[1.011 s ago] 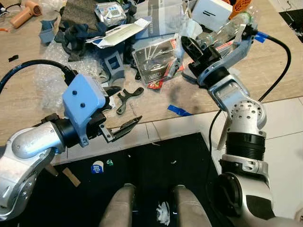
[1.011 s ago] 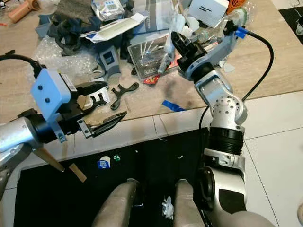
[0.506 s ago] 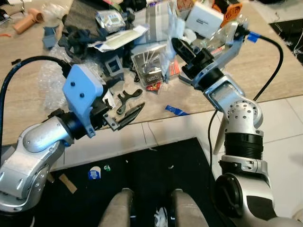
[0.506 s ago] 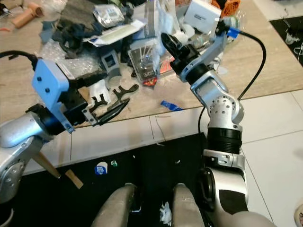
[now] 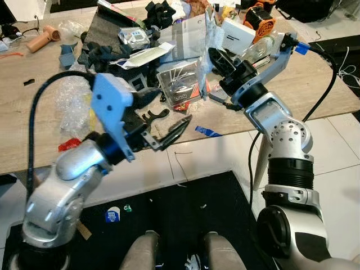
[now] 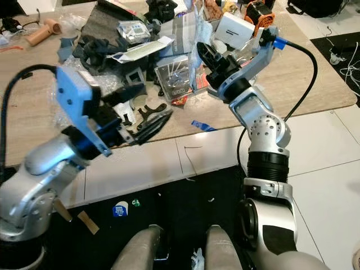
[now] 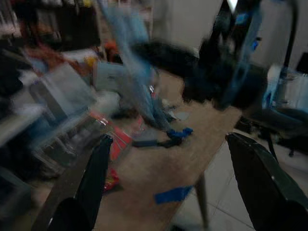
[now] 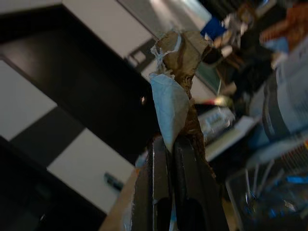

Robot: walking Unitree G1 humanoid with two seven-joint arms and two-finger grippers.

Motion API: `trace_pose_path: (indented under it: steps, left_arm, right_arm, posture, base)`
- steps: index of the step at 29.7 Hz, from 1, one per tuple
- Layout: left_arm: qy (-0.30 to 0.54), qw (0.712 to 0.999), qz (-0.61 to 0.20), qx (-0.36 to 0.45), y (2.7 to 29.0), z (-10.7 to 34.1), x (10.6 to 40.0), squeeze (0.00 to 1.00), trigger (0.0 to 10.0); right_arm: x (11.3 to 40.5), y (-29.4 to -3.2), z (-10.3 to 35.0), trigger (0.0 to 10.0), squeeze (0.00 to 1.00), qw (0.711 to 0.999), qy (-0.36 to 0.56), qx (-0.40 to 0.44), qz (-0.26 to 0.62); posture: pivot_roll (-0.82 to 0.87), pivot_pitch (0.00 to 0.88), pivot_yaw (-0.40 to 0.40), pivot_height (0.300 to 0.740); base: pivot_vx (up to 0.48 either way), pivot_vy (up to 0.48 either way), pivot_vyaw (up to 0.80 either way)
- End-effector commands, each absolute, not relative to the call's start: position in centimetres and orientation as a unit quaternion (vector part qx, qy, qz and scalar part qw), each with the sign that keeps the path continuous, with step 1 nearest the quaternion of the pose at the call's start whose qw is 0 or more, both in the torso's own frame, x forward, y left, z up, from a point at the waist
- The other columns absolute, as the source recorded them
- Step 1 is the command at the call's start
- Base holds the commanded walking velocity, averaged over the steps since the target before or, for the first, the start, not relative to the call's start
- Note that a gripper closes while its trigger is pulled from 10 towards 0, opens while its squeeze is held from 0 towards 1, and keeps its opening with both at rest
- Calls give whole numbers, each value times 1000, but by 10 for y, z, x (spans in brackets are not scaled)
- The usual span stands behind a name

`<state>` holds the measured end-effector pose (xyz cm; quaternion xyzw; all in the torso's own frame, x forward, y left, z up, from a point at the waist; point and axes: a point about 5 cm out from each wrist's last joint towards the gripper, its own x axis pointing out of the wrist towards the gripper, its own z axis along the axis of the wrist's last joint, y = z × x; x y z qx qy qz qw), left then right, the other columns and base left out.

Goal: Picking trash to rubbish bin

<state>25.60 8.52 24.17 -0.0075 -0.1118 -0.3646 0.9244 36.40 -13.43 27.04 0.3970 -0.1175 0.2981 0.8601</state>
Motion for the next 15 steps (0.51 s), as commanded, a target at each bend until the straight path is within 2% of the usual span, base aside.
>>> trace_pose_path:
  steps: [1, 5, 7, 15]
  left_arm:
    - [-89, 932, -352, -8, 79, 235, 259, 0, 10000]
    - [-82, 936, -341, -8, 70, 234, 262, 0, 10000]
    - [-65, 951, -301, -4, 72, 232, 272, 0, 10000]
    - [-49, 970, -239, 4, 73, 232, 287, 0, 10000]
  right_arm:
    - [366, -139, 275, 0, 0, 859, -136, 404, 284]
    - [365, -135, 282, 0, 0, 851, -149, 410, 294]
    - [361, -128, 290, 0, 0, 838, -162, 414, 316]
    - [361, -115, 286, 0, 0, 834, -151, 419, 325]
  posture:
    - [-96, 122, 63, 740]
    - [-99, 126, 70, 740]
    - [-99, 130, 75, 740]
    - [-91, 132, 75, 740]
  base:
    - [0, 0, 0]
    - [0, 0, 0]
    - [0, 0, 0]
    - [0, 0, 0]
